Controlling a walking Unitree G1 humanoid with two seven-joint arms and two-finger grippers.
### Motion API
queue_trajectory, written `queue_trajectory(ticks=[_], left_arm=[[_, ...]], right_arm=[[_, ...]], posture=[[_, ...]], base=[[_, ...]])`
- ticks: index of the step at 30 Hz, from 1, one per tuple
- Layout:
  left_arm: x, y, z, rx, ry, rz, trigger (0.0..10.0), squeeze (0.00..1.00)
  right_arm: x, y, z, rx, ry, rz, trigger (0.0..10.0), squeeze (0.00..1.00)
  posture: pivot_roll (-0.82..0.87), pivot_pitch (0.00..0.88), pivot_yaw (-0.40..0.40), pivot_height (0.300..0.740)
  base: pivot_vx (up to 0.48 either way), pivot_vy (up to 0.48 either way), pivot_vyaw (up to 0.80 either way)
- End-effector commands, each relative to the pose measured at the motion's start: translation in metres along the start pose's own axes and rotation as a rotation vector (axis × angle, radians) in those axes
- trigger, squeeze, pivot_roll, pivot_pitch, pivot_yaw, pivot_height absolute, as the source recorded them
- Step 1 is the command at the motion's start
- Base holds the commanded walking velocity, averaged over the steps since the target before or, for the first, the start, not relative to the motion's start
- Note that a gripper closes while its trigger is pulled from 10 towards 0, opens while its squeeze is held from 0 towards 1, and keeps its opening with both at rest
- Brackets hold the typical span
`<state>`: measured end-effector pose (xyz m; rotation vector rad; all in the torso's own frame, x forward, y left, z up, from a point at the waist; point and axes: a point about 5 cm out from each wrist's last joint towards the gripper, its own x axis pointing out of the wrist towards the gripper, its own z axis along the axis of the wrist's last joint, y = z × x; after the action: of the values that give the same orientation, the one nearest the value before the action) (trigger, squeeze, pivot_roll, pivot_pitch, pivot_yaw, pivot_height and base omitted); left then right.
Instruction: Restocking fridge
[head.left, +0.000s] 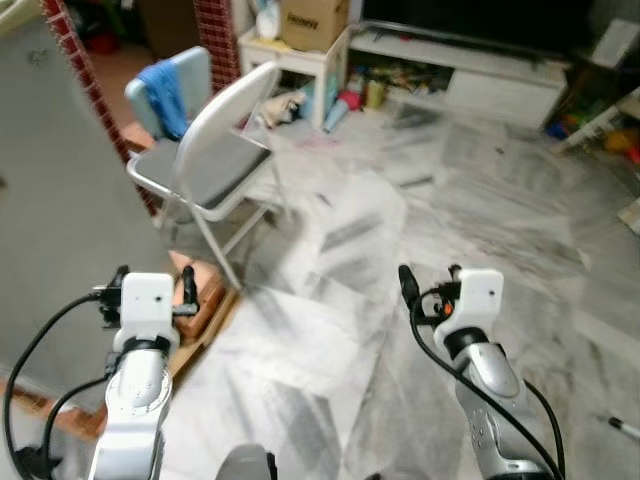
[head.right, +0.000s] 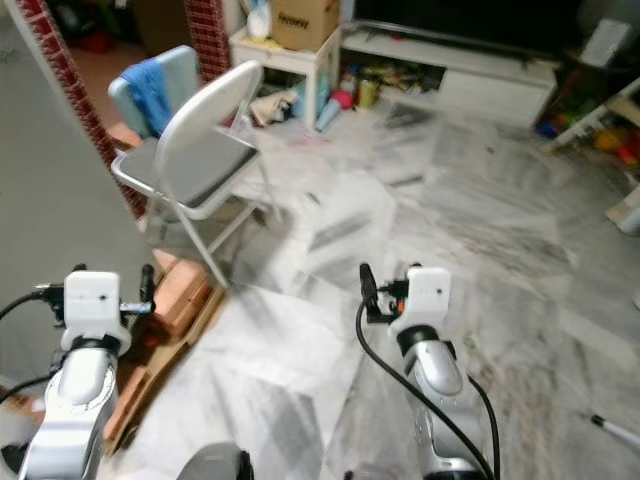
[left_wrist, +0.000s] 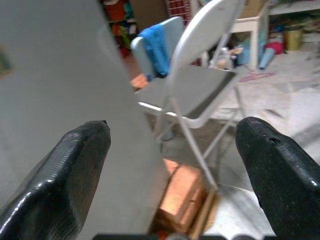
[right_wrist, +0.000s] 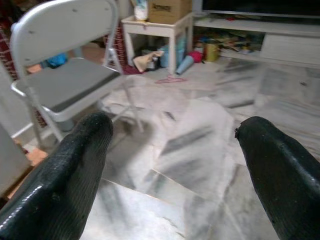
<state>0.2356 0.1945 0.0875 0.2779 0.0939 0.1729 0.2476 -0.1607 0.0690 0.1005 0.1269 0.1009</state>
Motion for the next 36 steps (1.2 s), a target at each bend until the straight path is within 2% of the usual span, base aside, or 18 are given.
queue_trajectory(ticks=[1,8,17,23,28,31,36], left_arm=[[0.002,0.002,-0.003,0.022,0.018,-0.008,10.0,0.0],[0.006,-0.001,-0.003,0.034,0.012,-0.012,10.0,0.0],[0.004,0.0,-0.006,0.002,0.029,-0.032,10.0,0.0],[0.012,-0.003,0.006,-0.021,-0.015,-0.047,10.0,0.0],[0.009,-0.006,0.004,-0.029,-0.005,-0.055,10.0,0.0],[0.002,-0.011,-0.004,-0.038,0.02,-0.084,10.0,0.0],[0.004,-0.013,-0.001,-0.069,-0.001,-0.116,10.0,0.0]], right_arm=[[0.0,0.004,0.007,0.007,-0.034,0.002,10.0,0.0],[-0.002,-0.006,0.005,0.006,-0.022,-0.042,10.0,0.0],[0.007,-0.008,0.006,-0.015,-0.019,-0.062,10.0,0.0],[0.013,-0.011,0.012,-0.024,-0.03,-0.068,10.0,0.0],[0.013,-0.014,0.012,-0.029,-0.029,-0.076,10.0,0.0],[0.009,-0.018,0.01,-0.03,-0.026,-0.098,10.0,0.0],[0.005,-0.018,0.008,-0.034,-0.021,-0.115,10.0,0.0]], posture=[[-0.01,0.0,0.019,0.74],[-0.02,0.002,0.021,0.74],[0.0,0.004,0.013,0.74],[0.0,0.009,0.002,0.74],[-0.01,0.014,0.003,0.74],[-0.02,0.015,0.003,0.74],[-0.02,0.019,-0.001,0.74]], base=[[0.0,0.45,0.6],[0.0,0.431,0.2],[-0.32,0.361,0.0],[-0.319,0.363,0.0],[-0.319,0.362,0.0],[-0.303,0.375,0.0],[-0.11,0.416,0.0]])
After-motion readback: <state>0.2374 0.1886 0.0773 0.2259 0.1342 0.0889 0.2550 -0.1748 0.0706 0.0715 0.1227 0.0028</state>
